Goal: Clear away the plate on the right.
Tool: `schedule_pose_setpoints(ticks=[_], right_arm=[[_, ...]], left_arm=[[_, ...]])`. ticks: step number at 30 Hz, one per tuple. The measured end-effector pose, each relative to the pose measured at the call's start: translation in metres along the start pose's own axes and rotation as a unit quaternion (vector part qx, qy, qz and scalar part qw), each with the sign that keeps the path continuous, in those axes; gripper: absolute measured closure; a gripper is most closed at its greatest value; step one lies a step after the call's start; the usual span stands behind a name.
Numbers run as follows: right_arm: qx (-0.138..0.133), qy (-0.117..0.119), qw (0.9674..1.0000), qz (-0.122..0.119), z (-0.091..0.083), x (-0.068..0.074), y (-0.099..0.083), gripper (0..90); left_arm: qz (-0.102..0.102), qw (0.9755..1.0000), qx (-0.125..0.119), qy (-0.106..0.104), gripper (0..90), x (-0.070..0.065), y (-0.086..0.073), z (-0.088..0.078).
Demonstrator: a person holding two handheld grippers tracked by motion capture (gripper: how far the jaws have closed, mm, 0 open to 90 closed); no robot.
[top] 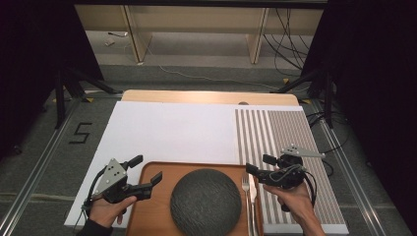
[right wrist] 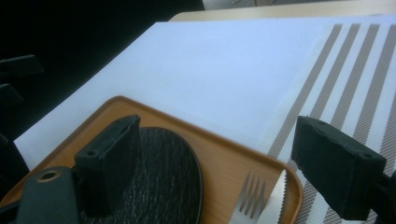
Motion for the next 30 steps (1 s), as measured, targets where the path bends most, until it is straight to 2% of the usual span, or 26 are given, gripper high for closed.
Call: schedule_pose_setpoints(ticks=[12, 30], right_arm=[[-0.024, -0.027, 0.9984, -0.044, -0.015, 0.007, 0.000, 17.0], [-0.040, -0.040, 0.9964, -0.064, -0.032, 0.014, -0.012, 16.2]], left_arm=[[-0.001, 1.0000, 0.001, 0.000, 15.8, 0.000, 0.000, 0.000], [-0.002, 1.0000, 0.000, 0.001, 15.8, 0.000, 0.000, -0.001]])
Point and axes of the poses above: each handheld gripper's, and its own axes: z roughly forward along the jaws, y roughly out of its top, x roughly to its left, the point moved 8 cm from there along z, roughly forward along the jaws, and after that the axes turned 14 degrees about -z, right-handed, at the moved point
